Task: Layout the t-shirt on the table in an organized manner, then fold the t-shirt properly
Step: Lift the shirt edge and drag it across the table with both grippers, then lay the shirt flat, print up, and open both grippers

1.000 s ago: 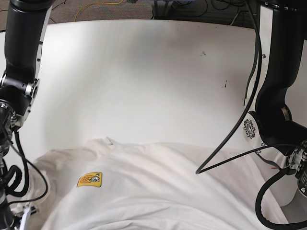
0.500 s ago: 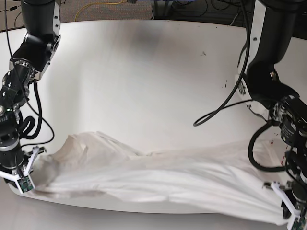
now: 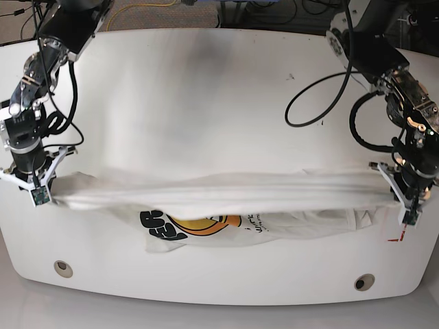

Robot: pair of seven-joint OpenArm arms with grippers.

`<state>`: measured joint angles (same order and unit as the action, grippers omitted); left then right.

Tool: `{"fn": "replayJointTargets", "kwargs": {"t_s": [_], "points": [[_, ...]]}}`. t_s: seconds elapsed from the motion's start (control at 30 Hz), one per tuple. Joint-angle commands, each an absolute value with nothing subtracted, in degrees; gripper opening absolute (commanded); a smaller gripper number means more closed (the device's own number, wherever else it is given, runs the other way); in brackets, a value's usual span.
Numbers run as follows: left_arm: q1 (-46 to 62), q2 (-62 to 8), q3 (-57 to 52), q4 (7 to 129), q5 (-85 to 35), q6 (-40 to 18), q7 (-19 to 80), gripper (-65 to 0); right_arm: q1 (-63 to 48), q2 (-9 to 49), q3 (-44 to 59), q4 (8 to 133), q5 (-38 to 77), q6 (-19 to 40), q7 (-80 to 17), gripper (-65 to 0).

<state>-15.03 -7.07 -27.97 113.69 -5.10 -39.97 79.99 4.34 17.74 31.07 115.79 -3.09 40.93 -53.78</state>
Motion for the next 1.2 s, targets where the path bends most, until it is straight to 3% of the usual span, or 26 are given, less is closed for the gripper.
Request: {"fn": "replayJointTargets", "kwargs": {"t_s": [0.0,0.33,0.6,1.17], "points": [[-10.9,-7.9,-29.7,114.7,-3.8,-40.0,80.0,-63.2,2.2,18.2,32.4,116.9,-3.7,40.0,-52.2,-62.8],[8.6,-7.8,-31.1,114.6,-3.8,-40.0,80.0,-63.2,-9.3,13.5,37.1,116.9,-3.7,40.0,-52.0,-62.8],[20.8,-7.9,-33.5,114.3,-3.7,-40.0,74.5,-63.1,-16.7,10.2,39.1,116.8,-3.7,40.0,-51.9,-62.8],[21.2,-12.2,-33.5,113.6,-3.4,-40.0,72.0,-62.8,-22.1,7.9,39.0,116.5,-3.8,40.0,-51.9,-62.8]]}}
